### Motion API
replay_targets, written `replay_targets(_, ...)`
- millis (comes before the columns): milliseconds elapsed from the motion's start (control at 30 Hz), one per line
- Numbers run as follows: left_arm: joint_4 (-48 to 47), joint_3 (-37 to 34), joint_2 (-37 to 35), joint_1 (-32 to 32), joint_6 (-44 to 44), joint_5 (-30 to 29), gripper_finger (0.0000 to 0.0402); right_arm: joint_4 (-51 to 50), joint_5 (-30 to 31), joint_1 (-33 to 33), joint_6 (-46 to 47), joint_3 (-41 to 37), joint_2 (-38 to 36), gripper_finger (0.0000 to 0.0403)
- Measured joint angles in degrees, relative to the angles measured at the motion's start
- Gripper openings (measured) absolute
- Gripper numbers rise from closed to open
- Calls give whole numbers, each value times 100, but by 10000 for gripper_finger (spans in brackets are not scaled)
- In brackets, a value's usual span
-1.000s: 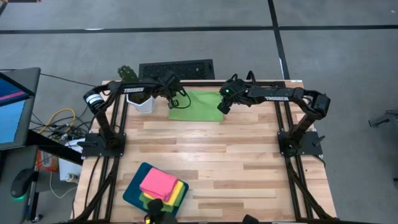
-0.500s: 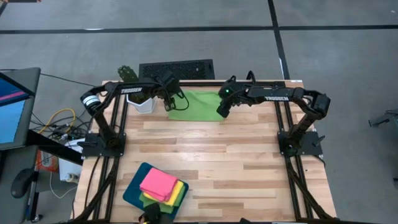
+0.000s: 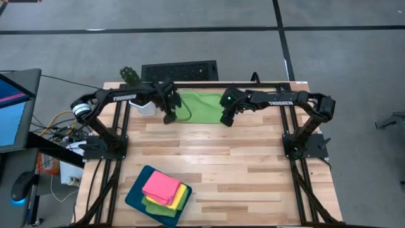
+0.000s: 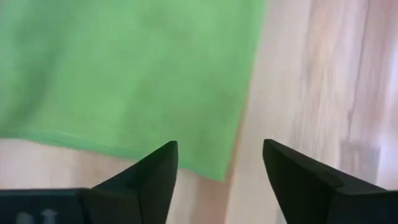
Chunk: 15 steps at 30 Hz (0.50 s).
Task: Fold microfiber towels
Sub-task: Fold the green microfiber
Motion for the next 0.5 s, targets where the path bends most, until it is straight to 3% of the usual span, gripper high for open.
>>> replay_targets(233,1011,-962,0,-440,77,-522,216,-20,1,289,-305,0,0,159)
replay_targets(400,1522,-1366,0,-599,157,-1279,220,59,2,307,-578,-89,0,159)
replay_targets(500,1734,-1523,0,-649,162,-1290,220,119,-3,306,-649,-239,0,159)
